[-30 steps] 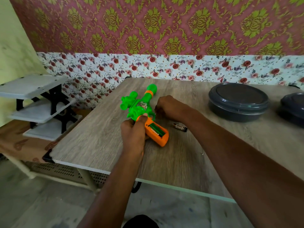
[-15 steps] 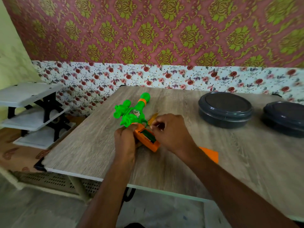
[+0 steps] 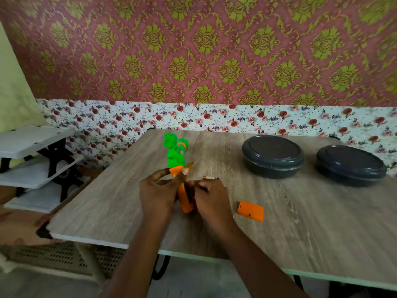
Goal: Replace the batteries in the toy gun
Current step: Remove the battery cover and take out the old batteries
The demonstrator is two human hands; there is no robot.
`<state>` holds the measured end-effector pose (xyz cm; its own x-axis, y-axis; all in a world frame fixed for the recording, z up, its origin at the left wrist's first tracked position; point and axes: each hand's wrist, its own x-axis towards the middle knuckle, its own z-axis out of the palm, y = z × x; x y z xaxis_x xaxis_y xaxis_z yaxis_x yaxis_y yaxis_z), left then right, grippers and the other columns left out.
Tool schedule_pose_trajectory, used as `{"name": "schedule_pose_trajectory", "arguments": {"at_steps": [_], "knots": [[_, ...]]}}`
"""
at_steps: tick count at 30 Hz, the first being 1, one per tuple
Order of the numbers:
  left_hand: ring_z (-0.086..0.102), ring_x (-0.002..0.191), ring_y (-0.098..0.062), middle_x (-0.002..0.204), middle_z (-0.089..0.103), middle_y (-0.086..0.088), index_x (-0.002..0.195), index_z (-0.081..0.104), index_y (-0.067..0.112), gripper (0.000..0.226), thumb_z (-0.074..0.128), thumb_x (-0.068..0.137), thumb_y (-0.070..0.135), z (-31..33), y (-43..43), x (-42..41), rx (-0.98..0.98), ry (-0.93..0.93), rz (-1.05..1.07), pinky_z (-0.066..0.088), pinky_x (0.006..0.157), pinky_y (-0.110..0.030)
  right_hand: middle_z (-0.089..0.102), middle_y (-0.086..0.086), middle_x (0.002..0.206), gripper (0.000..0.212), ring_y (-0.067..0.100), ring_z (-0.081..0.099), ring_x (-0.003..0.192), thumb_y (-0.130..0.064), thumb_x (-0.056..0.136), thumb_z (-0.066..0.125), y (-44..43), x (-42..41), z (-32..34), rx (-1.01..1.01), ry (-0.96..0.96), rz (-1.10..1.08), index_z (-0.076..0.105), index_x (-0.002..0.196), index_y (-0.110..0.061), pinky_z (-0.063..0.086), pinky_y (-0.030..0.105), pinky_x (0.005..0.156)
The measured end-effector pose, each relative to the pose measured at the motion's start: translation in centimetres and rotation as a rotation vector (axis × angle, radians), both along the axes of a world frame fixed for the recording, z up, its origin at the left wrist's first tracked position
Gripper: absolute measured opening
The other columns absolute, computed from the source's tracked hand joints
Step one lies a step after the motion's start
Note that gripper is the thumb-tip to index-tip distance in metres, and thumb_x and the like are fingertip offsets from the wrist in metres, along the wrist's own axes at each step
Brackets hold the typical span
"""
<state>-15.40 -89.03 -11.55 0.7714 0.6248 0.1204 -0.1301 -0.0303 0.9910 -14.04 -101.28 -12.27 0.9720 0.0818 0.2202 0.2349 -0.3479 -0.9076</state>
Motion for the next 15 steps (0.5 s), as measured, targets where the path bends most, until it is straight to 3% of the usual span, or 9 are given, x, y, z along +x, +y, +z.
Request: {"name": "schedule_pose_trajectory", "arguments": {"at_steps": [2,4,5,7,9,12,15], "knots": [[0.075,0.065,-0.013,0.07,0.077,0.003,0.087,0.082,0.024,0.046,0.092,0.059,0.058,0.9,-0.2,0.5,0.221,0.015,0.04,0.064,0.068,-0.038,0.075,0.008,0.075,0.023,0.02,0.072,0.072,-0.02,0.089,0.06,-0.1,0.3,-0.3,0.199,0.13,-0.024,0.077,0.079,-0.009,0.057,0.034,0.068],[0.069,0.06,-0.002,0.067,0.075,0.006,0.079,0.081,0.021,0.04,0.093,0.06,0.053,2.1,-0.9,1.0,0.414,0.033,0.076,0.056,0.062,-0.021,0.079,0.012,0.089,0.024,0.029,0.078,0.088,-0.024,0.084,0.063,0.1,0.6,-0.4,0.505,0.341,-0.041,0.077,0.095,-0.009,0.064,0.043,0.079],[0.067,0.059,0.001,0.066,0.074,0.007,0.076,0.079,0.021,0.037,0.094,0.06,0.05,2.6,-1.2,1.2,0.482,0.05,0.084,0.053,0.059,-0.018,0.079,0.016,0.09,0.02,0.032,0.078,0.088,-0.017,0.087,0.063,0.2,0.5,-0.4,0.65,0.431,-0.033,0.076,0.097,-0.005,0.065,0.045,0.079],[0.067,0.061,-0.003,0.064,0.07,0.008,0.071,0.074,0.021,0.037,0.094,0.057,0.05,3.3,-1.9,1.8,0.596,0.072,0.08,0.054,0.06,-0.024,0.077,0.018,0.084,0.016,0.031,0.076,0.079,0.001,0.093,0.056,0.4,0.0,0.1,0.924,0.544,0.023,0.072,0.09,0.001,0.063,0.04,0.068],[0.069,0.068,-0.012,0.067,0.069,0.009,0.072,0.072,0.022,0.043,0.089,0.053,0.056,3.6,-2.2,2.5,0.68,0.088,0.061,0.057,0.064,-0.032,0.074,0.021,0.09,0.019,0.029,0.073,0.08,0.007,0.094,0.051,0.4,-0.5,0.6,1.122,0.605,0.051,0.07,0.098,0.006,0.061,0.037,0.062],[0.069,0.075,-0.016,0.075,0.069,0.007,0.079,0.071,0.024,0.054,0.081,0.048,0.067,3.8,-2.5,3.3,0.749,0.095,0.049,0.058,0.067,-0.036,0.069,0.03,0.114,0.029,0.035,0.07,0.095,0.009,0.095,0.049,0.3,-0.7,1.0,1.268,0.644,0.012,0.062,0.121,0.012,0.06,0.043,0.071],[0.069,0.076,-0.017,0.074,0.069,0.007,0.076,0.07,0.021,0.048,0.084,0.053,0.061,4.4,-2.7,3.2,0.735,0.069,0.039,0.057,0.068,-0.036,0.066,0.036,0.118,0.029,0.039,0.068,0.106,0.015,0.093,0.05,-0.2,-0.9,0.7,1.173,0.554,0.002,0.062,0.119,0.018,0.059,0.047,0.088]]}}
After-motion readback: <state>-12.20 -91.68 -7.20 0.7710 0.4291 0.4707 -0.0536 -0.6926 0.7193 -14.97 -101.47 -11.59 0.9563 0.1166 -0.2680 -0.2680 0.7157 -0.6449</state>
